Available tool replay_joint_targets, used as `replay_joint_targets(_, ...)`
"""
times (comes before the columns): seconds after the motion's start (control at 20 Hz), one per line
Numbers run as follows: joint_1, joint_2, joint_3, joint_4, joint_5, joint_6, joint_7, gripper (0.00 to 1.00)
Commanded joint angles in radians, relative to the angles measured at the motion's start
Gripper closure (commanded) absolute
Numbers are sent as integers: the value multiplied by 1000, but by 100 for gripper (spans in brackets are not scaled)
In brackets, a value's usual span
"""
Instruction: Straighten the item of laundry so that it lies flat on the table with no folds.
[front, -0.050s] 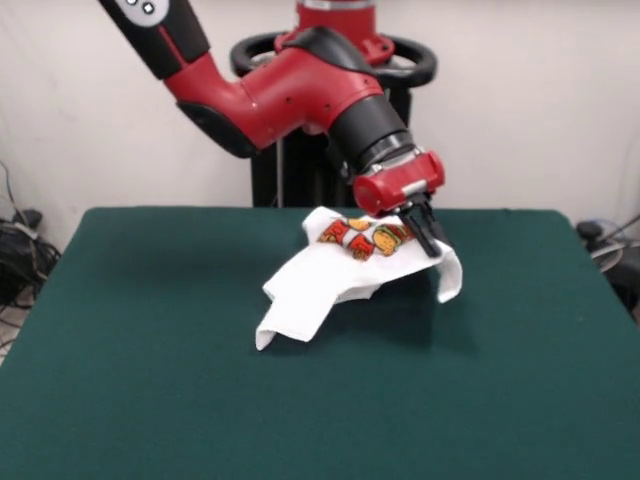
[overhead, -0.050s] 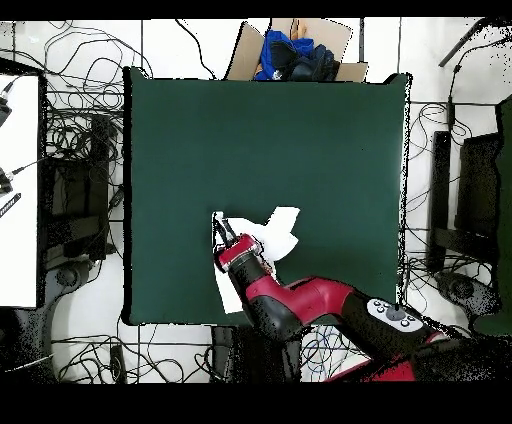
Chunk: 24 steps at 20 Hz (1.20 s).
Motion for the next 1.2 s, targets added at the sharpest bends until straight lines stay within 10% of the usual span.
replay_joint_targets(0.05,33,67,57,-99,-56,102,252,100)
replay_joint_targets(1.2,101,76,-8,-120,-16,33,204,100)
